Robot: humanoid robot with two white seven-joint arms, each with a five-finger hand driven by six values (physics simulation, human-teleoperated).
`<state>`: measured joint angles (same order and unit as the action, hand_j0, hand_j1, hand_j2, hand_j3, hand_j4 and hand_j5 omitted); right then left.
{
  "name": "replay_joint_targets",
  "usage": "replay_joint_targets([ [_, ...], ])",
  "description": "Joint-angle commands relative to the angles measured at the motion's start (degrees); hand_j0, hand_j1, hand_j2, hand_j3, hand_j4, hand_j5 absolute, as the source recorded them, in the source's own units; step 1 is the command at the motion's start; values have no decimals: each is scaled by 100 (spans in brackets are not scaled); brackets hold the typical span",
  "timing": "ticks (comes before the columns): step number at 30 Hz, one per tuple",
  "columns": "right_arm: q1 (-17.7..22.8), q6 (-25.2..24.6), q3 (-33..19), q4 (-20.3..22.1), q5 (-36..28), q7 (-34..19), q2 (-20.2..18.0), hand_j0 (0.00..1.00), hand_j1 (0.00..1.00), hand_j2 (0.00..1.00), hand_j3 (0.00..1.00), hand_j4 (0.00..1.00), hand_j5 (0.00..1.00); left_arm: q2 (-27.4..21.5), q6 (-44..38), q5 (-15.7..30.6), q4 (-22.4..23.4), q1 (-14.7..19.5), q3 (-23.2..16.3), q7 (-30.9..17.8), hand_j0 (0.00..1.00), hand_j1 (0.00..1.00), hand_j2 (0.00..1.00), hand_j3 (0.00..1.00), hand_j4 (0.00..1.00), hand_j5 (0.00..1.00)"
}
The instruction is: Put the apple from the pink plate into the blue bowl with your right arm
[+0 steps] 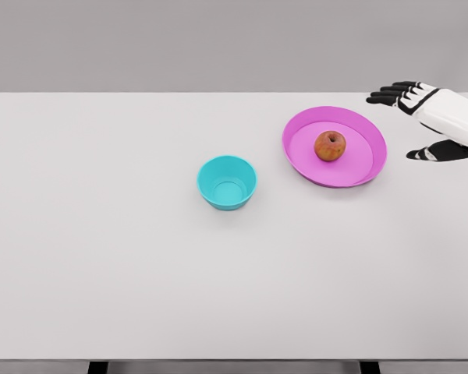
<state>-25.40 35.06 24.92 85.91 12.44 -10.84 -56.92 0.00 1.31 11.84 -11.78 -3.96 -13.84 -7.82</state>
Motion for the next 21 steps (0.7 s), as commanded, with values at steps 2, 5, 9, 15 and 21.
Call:
replay_joint_targets([
  [2, 0, -6, 4, 22, -57, 12, -3, 100, 100, 100, 100, 100, 100, 0, -8, 2, 0, 0, -4, -1, 100, 100, 100, 100, 100, 100],
  [5, -35, -6, 31, -22, -66, 21, 14, 100, 100, 100, 100, 100, 100, 0, 1, 2, 0, 0, 4, -1, 100, 100, 100, 100, 100, 100],
  [9, -800, -6, 347, -426, -49, -1920, 252, 100, 100, 100, 100, 100, 100, 0, 1, 2, 0, 0, -4, -1, 100, 100, 100, 100, 100, 100],
  [15, -1907, -6, 1129, -1190, -40, -2416, 919, 100, 100, 100, 100, 100, 100, 0, 1, 2, -9, 0, 4, -1, 100, 100, 100, 100, 100, 100],
  [21, -2575, -6, 1824, -2228, -31, -2416, 1473, 100, 100, 100, 100, 100, 100, 0, 1, 2, 0, 0, -4, -1, 100, 100, 100, 100, 100, 100],
])
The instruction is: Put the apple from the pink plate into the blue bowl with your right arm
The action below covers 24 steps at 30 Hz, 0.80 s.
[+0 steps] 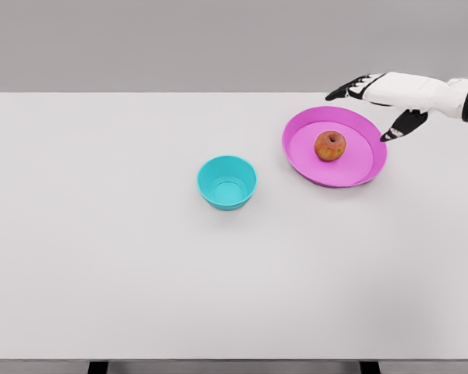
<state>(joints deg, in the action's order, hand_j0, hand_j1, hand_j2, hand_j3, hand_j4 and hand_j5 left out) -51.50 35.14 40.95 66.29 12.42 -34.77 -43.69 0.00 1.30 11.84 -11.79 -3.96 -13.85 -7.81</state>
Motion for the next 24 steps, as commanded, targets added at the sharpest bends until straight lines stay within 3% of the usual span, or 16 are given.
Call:
replay_joint_targets([
  [1, -9, -14, 299, -380, -29, -23, 282, 100, 100, 100, 100, 100, 100, 0, 2, 3, 1, 0, 5, -1, 100, 100, 100, 100, 100, 100],
  [14, -615, -14, 1248, -1935, -20, -23, 1117, 100, 100, 100, 100, 100, 100, 0, 2, 3, -8, 0, -4, -1, 100, 100, 100, 100, 100, 100],
  [24, -703, -14, 1415, -2270, -29, -23, 1267, 100, 100, 100, 100, 100, 100, 0, 2, 3, 1, 0, -4, -1, 100, 100, 100, 100, 100, 100],
])
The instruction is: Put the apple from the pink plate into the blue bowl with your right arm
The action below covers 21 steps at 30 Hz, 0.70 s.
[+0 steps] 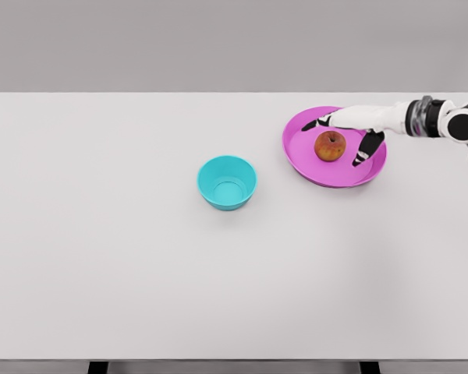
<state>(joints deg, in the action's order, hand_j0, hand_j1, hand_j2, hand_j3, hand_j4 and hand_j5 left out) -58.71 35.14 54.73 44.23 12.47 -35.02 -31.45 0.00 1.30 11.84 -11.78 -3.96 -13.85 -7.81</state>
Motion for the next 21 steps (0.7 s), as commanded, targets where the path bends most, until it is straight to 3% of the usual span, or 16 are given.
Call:
replay_joint_targets([
  [1, 0, -14, 73, -64, -34, 2, 42, 100, 100, 100, 100, 100, 100, 0, 1, 3, 0, 9, -3, -1, 100, 100, 100, 100, 100, 100],
  [21, -97, -14, 134, -424, -25, 2, 271, 100, 100, 100, 100, 100, 100, 0, 1, 3, -9, 0, -3, -1, 100, 100, 100, 100, 100, 100],
])
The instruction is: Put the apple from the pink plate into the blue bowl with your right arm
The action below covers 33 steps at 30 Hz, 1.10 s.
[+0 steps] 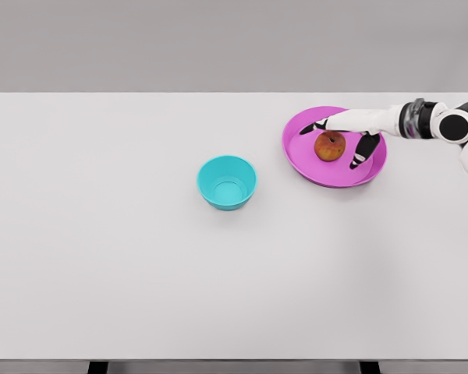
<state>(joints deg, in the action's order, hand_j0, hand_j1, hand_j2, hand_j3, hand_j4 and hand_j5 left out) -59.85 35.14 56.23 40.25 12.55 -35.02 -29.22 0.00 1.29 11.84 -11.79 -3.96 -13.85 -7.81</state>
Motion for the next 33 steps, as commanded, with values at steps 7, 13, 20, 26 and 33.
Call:
replay_joint_targets([
  [7, -18, -14, -15, -167, -24, 2, 136, 100, 100, 100, 100, 100, 100, 0, 3, 3, 1, 0, -4, -1, 100, 100, 100, 100, 100, 100],
  [13, -9, -14, -7, -176, -24, 2, 127, 80, 80, 80, 80, 80, 80, 0, 3, 3, -7, 0, -4, -1, 100, 100, 100, 100, 100, 100],
  [20, -9, -14, 108, -237, -16, 2, 145, 66, 66, 66, 66, 66, 66, 0, 3, 3, -7, 0, -4, -1, 100, 100, 100, 100, 100, 100],
  [26, -18, -14, 108, -228, -15, 2, 145, 56, 56, 56, 56, 56, 56, 0, 3, 3, 1, 0, 5, -1, 100, 100, 100, 100, 100, 100],
  [33, -62, -14, 90, -193, -7, 2, 136, 50, 50, 50, 50, 50, 50, 0, -6, 3, 1, 0, 5, -1, 100, 100, 100, 100, 100, 100],
])
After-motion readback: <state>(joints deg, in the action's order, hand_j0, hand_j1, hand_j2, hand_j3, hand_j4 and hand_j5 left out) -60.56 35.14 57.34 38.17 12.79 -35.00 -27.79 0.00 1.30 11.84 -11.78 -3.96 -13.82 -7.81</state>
